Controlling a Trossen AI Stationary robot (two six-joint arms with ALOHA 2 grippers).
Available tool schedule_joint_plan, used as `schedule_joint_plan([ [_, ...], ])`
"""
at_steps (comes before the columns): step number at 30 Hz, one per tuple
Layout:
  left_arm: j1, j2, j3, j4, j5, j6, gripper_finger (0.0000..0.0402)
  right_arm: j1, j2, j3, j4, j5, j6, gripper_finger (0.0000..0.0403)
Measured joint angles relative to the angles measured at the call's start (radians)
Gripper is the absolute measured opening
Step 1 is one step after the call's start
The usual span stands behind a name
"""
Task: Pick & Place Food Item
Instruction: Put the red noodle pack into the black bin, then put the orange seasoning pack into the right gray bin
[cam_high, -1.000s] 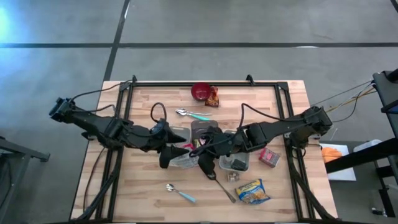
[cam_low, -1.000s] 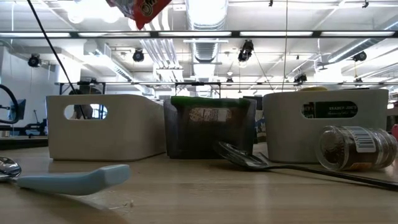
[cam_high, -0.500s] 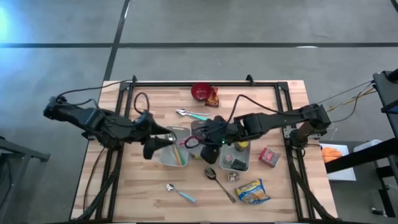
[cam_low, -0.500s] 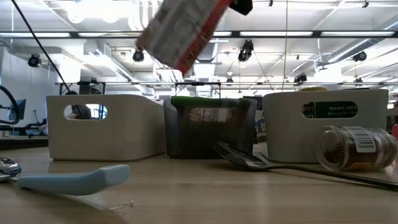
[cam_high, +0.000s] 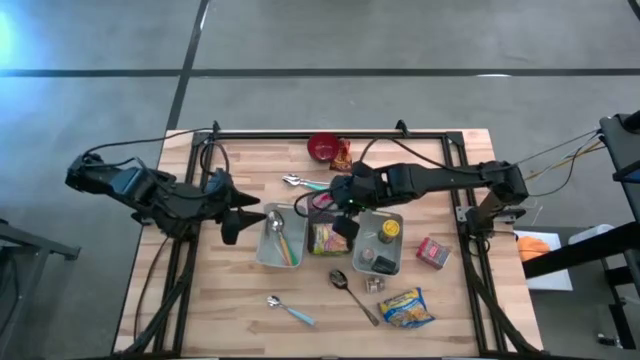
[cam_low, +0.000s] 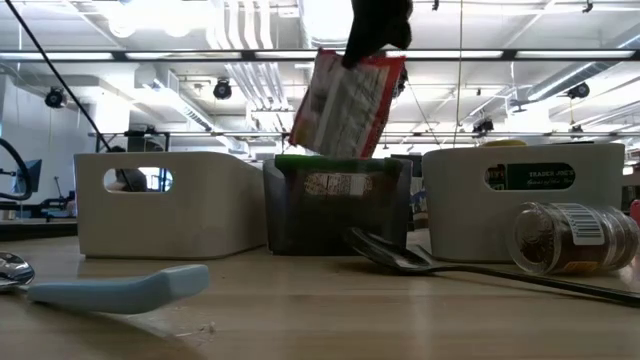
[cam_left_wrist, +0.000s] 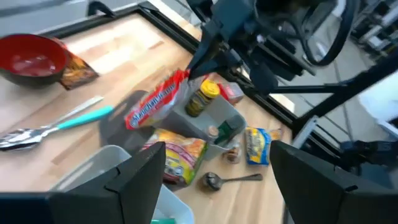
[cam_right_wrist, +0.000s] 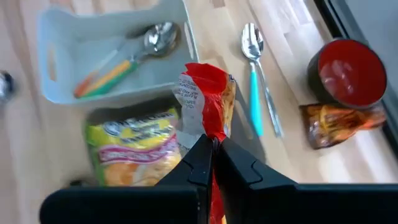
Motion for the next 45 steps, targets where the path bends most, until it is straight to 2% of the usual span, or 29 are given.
schedule_joint_plan([
  [6,0.002,0.000,0.000,-0.026,-0.044,0.000,0.0290,-0.012,0.067,-0.002,-0.001,-0.028,-0.092,0.0011],
  [17,0.002,0.000,0.000,-0.043,-0.045,0.002,0.0290,0.005,0.222,-0.003,0.014,-0.041,-0.157,0.0011],
  [25,0.002,0.000,0.000,-0.079,-0.046,0.004,0.0290,0.018,0.264,-0.003,0.029,-0.171,-0.165,0.0011],
  [35,0.003,0.000,0.000,-0.115,-0.064,0.005,0.0290,0.018,0.243,-0.003,0.032,-0.298,-0.131,0.0013],
  [39,0.004,0.000,0.000,-0.124,-0.064,0.005,0.0290,0.018,0.237,-0.003,0.033,-0.335,-0.108,0.0050],
  [45,0.005,0.000,0.000,-0.125,-0.064,0.005,0.0290,0.018,0.232,0.008,0.031,-0.373,-0.079,0.0154],
])
